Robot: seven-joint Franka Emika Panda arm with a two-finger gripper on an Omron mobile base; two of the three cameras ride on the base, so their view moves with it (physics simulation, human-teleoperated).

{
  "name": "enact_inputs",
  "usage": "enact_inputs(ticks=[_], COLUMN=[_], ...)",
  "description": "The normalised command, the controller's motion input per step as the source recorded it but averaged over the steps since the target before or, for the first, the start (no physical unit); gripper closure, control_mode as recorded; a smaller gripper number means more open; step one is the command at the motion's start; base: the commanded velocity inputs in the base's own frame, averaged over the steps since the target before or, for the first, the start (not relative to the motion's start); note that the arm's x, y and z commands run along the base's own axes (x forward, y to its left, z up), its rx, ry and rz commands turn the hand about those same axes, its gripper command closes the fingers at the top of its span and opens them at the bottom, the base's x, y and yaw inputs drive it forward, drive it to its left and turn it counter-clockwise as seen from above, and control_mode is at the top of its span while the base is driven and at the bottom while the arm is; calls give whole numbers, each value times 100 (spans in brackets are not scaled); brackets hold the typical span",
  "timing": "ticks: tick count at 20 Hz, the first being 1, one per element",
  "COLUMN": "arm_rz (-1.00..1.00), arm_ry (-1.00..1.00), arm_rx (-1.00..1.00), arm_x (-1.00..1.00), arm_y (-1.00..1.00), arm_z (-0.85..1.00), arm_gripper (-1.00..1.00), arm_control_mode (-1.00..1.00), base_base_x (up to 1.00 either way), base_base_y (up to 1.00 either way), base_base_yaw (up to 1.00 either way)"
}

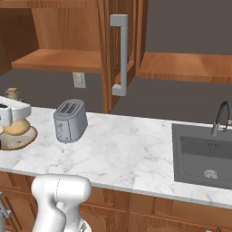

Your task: Retrieve the bottle and the shaker from the cabinet and place them next to the mixing bowl on the counter. Then add garlic from the fridge to the mixing bowl.

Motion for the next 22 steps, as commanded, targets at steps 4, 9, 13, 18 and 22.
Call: enact_inputs(ticks=[4, 9, 13, 18, 22], arm_rz=[-22, -27, -8, -4, -12], arm_ry=[-4, -6, -4, -5, 0], arm_rx=[0, -5, -11, -7, -22], arm_x=[-49, -17, 26, 28, 30], arm_y=[14, -11, -28, -4, -2], arm_z=[-90, -100, -68, -24, -58], arm_gripper=[100, 100, 100, 100, 100], arm_control_mode=[-100, -100, -100, -100, -100], base_base_x=[0, 0, 0, 0, 0], base_base_y=[0, 0, 0, 0, 0], base_base_yaw=[0, 0, 0, 0, 0])
